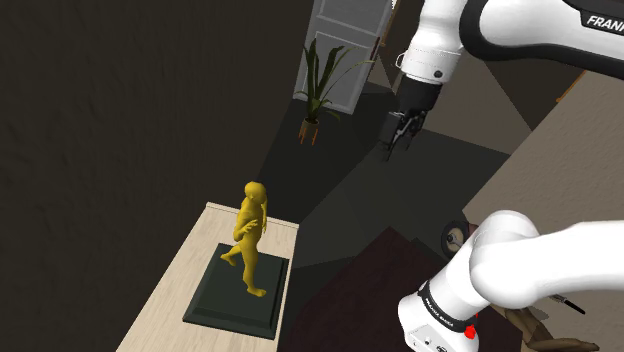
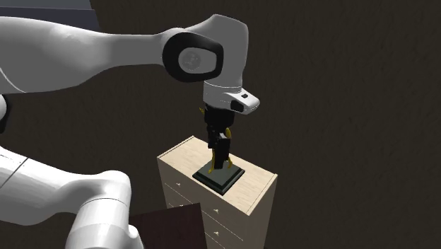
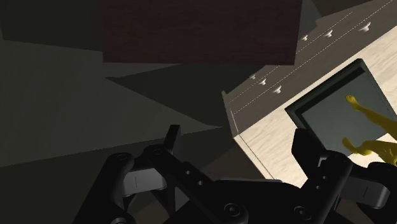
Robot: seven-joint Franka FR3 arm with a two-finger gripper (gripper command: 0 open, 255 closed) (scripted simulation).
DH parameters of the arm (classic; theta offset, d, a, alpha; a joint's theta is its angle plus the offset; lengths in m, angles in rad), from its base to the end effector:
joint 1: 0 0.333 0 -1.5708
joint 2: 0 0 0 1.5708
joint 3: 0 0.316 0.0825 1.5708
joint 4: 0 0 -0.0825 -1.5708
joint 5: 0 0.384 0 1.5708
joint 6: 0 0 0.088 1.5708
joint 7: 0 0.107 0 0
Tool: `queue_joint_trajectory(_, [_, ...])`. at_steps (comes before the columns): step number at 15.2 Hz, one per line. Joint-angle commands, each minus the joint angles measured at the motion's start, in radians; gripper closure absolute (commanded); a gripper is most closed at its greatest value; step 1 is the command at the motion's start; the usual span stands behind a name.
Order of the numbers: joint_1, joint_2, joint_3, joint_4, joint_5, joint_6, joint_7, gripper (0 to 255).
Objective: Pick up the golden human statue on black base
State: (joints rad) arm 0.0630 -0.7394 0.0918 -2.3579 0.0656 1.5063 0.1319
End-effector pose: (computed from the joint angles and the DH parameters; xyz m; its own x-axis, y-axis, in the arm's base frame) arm 0.3060 0.0625 0.5687 0.9935 -0.0046 -0.1135 -0.0034 -0.9999 0.0113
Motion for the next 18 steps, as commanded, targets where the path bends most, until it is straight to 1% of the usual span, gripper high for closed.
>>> queue_joint_trajectory(1, [0.013, 0.038, 0.042, 0.022, 0.030, 0.024, 0.047, 0])
queue_joint_trajectory(6, [0.042, 0.132, 0.144, 0.088, 0.089, 0.074, 0.163, 0])
queue_joint_trajectory(10, [0.057, 0.224, 0.225, 0.161, 0.116, 0.113, 0.257, 0])
queue_joint_trajectory(14, [0.066, 0.330, 0.304, 0.251, 0.121, 0.148, 0.354, 0])
queue_joint_trajectory(18, [0.074, 0.453, 0.383, 0.360, 0.099, 0.176, 0.459, 0])
